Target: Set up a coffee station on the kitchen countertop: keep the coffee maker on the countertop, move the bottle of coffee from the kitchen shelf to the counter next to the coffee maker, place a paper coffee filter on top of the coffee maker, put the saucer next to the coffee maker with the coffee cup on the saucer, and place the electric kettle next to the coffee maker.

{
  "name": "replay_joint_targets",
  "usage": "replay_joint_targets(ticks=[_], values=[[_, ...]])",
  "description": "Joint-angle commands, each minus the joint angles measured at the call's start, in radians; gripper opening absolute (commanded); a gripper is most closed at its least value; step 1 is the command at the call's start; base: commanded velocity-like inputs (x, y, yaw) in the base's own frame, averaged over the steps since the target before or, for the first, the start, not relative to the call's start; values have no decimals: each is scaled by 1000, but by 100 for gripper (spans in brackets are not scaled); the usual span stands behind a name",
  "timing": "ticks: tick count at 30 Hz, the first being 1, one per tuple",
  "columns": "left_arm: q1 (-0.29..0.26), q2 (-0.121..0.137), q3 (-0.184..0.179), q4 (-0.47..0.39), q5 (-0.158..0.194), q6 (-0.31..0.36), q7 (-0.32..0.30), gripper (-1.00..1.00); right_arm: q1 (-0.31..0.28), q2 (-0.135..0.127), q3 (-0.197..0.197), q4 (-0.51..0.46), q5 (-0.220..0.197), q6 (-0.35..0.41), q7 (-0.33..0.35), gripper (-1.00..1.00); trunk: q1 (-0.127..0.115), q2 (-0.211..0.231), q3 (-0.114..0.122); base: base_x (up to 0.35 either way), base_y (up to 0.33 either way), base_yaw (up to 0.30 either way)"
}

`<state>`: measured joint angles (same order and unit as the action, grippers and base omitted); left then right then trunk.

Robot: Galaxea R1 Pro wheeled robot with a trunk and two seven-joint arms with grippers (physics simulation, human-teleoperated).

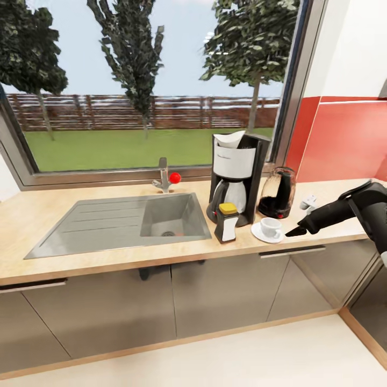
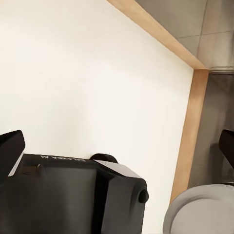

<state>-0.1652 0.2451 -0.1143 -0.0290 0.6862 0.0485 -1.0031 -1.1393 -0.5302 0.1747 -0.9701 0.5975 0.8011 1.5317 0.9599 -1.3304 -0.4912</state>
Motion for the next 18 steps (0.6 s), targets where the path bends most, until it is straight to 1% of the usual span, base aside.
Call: replay_joint_targets(ticks=[1, 6, 7, 8, 9, 12, 14, 15, 18], values=[[0, 0, -8, 0, 10, 5, -3, 100, 14, -1, 1, -4, 6, 9, 6, 100, 0, -1, -1, -17, 0, 0], [0, 0, -8, 0, 10, 5, -3, 100, 61, -1, 0, -59, 6, 4, 3, 100, 0, -1, -1, -9, 0, 0], [0, 0, -8, 0, 10, 5, -3, 100, 74, -1, 0, -78, 6, 2, 3, 100, 0, -1, -1, -4, 0, 0], [0, 0, -8, 0, 10, 5, -3, 100, 103, 0, -2, -122, 6, 0, 2, 100, 0, -1, -1, -3, 0, 0], [0, 0, -8, 0, 10, 5, -3, 100, 118, 0, -5, -146, 6, -1, 2, 100, 0, -1, -1, -2, 0, 0], [0, 0, -8, 0, 10, 5, -3, 100, 166, 1, -29, -210, 7, -2, 1, 100, 0, -1, -1, -1, 0, 0], [0, 0, -8, 0, 10, 5, -3, 100, 197, 2, -51, -237, 7, -3, 1, 100, 0, -1, -1, 0, 0, 0], [0, 0, -8, 0, 10, 5, -3, 100, 224, 3, -71, -254, 7, -3, 2, 100, 0, -1, -1, 0, 0, 0], [0, 0, -8, 0, 10, 5, -3, 100, 265, 3, -89, -269, 7, -6, 3, 100, 0, -1, -1, 0, 0, 0]])
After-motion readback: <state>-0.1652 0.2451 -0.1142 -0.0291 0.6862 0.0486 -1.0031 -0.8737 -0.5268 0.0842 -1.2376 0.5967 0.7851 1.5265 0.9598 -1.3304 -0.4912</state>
